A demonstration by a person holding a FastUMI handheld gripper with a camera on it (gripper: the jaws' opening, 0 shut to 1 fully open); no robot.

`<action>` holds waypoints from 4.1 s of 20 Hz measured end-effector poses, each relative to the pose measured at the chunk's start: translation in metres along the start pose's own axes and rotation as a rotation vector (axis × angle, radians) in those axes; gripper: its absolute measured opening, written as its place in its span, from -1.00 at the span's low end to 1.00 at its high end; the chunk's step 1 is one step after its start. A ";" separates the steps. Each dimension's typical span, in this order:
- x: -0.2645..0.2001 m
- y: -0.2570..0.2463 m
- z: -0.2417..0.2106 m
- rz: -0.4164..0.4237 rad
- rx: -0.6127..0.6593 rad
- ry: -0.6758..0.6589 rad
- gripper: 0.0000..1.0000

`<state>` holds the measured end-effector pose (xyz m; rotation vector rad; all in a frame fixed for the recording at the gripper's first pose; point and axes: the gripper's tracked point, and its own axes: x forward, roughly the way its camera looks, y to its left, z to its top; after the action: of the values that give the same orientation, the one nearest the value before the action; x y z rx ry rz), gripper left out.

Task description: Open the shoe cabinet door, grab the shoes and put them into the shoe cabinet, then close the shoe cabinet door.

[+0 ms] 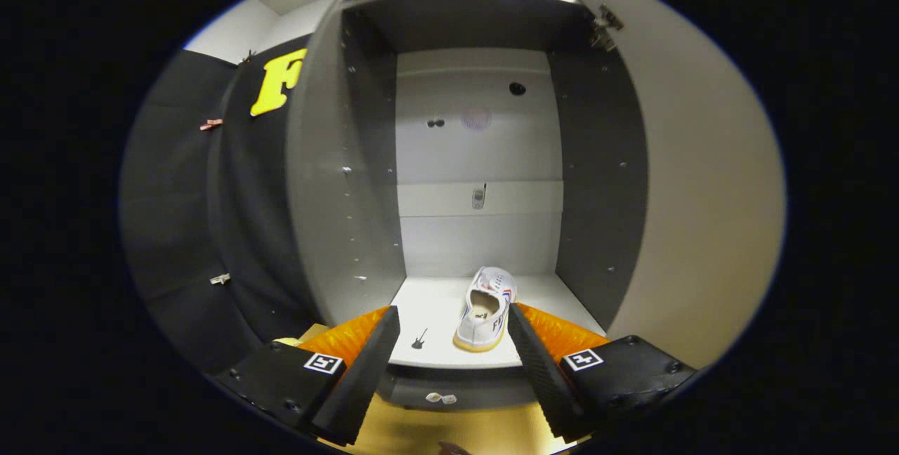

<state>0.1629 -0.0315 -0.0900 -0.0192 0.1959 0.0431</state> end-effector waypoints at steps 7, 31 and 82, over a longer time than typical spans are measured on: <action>-0.157 -0.001 0.035 0.019 0.026 -0.077 0.95; -0.276 -0.261 0.055 -0.106 0.048 -0.111 0.96; -0.095 0.067 0.029 0.148 0.022 -0.073 0.96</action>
<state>0.0721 0.0321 -0.0440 0.0190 0.1246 0.1889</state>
